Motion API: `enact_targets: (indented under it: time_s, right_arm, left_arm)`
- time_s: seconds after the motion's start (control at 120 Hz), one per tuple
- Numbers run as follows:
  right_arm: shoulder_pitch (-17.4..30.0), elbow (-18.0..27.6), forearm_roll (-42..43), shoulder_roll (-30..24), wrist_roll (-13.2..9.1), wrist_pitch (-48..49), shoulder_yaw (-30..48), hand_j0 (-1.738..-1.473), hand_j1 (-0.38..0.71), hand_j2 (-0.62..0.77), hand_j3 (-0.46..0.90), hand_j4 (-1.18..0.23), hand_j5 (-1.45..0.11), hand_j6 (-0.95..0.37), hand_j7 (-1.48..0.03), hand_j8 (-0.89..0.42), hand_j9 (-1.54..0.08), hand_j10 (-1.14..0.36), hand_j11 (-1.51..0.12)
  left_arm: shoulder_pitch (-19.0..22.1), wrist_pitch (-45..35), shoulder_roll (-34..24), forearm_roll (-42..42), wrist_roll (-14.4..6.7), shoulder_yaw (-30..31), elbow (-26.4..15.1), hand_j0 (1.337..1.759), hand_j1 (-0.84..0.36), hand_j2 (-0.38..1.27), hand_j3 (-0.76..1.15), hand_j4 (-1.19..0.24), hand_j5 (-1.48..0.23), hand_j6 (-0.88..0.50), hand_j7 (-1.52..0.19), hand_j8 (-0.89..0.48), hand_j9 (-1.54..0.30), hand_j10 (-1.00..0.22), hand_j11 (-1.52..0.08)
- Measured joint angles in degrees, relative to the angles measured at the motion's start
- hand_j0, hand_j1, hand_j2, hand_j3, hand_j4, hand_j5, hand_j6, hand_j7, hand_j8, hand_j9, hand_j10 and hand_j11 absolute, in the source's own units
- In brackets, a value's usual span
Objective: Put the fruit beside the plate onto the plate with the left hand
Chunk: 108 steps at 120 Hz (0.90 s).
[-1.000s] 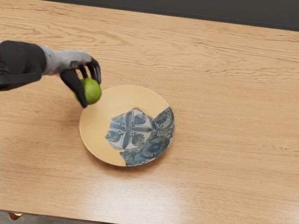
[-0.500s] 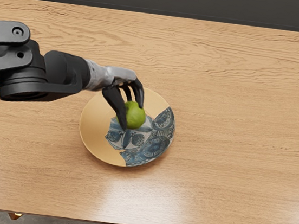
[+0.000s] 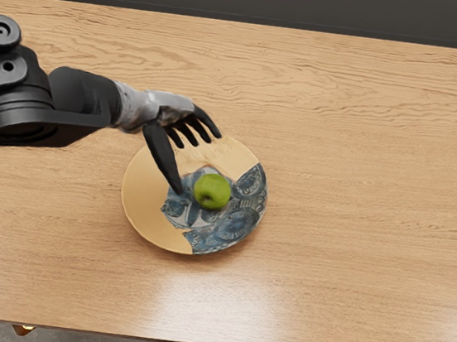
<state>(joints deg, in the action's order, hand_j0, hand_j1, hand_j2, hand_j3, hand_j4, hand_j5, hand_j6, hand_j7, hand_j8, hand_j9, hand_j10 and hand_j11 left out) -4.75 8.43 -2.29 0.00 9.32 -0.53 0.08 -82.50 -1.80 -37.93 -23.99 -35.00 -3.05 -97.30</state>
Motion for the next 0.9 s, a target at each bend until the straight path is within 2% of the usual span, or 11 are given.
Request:
enact_targets:
  time_s: [0.1, 0.158, 0.208, 0.325, 0.467, 0.675, 0.833, 0.9]
  right_arm:
    - [-0.08, -0.01, 0.00, 0.00, 0.00, 0.00, 0.00, -1.658, -0.32, 0.00, 0.00, -0.02, -0.03, -0.02, -0.03, -0.02, -0.03, -0.02, -0.03]
    - [-0.16, 0.00, 0.00, 0.00, 0.00, 0.00, 0.01, -1.658, -0.32, 0.00, 0.00, -0.02, -0.03, -0.02, -0.03, -0.02, -0.03, -0.02, -0.03]
    - [-0.20, -0.02, 0.00, 0.00, 0.00, 0.00, 0.01, -1.658, -0.32, 0.00, 0.00, -0.02, -0.03, -0.02, -0.03, -0.02, -0.03, -0.02, -0.03]
    - [-0.24, -0.04, 0.00, 0.00, 0.00, 0.00, 0.01, -1.658, -0.32, 0.00, 0.00, -0.02, -0.03, -0.02, -0.03, -0.02, -0.03, -0.02, -0.03]
    - [-0.25, -0.02, 0.00, 0.00, 0.00, 0.00, 0.01, -1.658, -0.32, 0.00, 0.00, -0.02, -0.03, -0.02, -0.03, -0.02, -0.03, -0.02, -0.03]
    - [-0.26, 0.00, 0.00, 0.00, 0.00, 0.00, 0.01, -1.658, -0.32, 0.00, 0.00, -0.02, -0.03, -0.02, -0.03, -0.02, -0.03, -0.02, -0.03]
    - [-0.26, 0.01, 0.00, 0.00, 0.00, 0.00, 0.01, -1.658, -0.32, 0.00, 0.00, -0.02, -0.03, -0.02, -0.03, -0.02, -0.03, -0.02, -0.03]
    - [-0.26, 0.01, 0.00, 0.00, 0.00, 0.00, 0.01, -1.658, -0.32, 0.00, 0.00, -0.02, -0.03, -0.02, -0.03, -0.02, -0.03, -0.02, -0.03]
  left_arm:
    - [9.77, 3.15, -6.01, 2.31, 0.00, -7.35, 0.06, 1.658, 0.03, 0.08, 0.00, -0.27, -0.36, -0.25, -0.36, -0.25, -0.35, -0.27, -0.35]
    - [18.04, 7.33, -9.63, 4.36, 0.00, -14.95, 0.31, 1.658, 0.04, 0.07, 0.00, -0.27, -0.35, -0.25, -0.35, -0.25, -0.35, -0.26, -0.35]
    - [21.79, 11.60, -12.53, 6.23, 0.00, -21.41, 0.66, 1.658, 0.04, 0.07, 0.00, -0.26, -0.34, -0.25, -0.34, -0.25, -0.34, -0.26, -0.34]
    - [27.89, 22.82, -20.40, 13.47, 0.00, -32.39, 1.54, 1.658, 0.05, 0.06, 0.00, -0.26, -0.33, -0.25, -0.33, -0.25, -0.33, -0.25, -0.33]
    - [34.68, 32.99, -21.82, 20.95, 0.00, -40.83, 4.61, 1.658, 0.05, 0.05, 0.00, -0.25, -0.33, -0.25, -0.33, -0.25, -0.33, -0.25, -0.33]
    - [45.29, 36.33, -21.83, 26.53, 0.00, -51.12, 10.20, 1.658, 0.05, 0.05, 0.00, -0.25, -0.33, -0.25, -0.33, -0.25, -0.33, -0.25, -0.33]
    - [49.85, 36.74, -21.44, 30.58, 0.00, -54.71, 14.96, 1.658, 0.05, 0.05, 0.00, -0.25, -0.32, -0.25, -0.32, -0.25, -0.32, -0.25, -0.32]
    - [50.38, 36.80, -21.63, 32.07, 0.00, -55.07, 17.52, 1.658, 0.05, 0.05, 0.00, -0.25, -0.32, -0.25, -0.32, -0.25, -0.32, -0.25, -0.32]
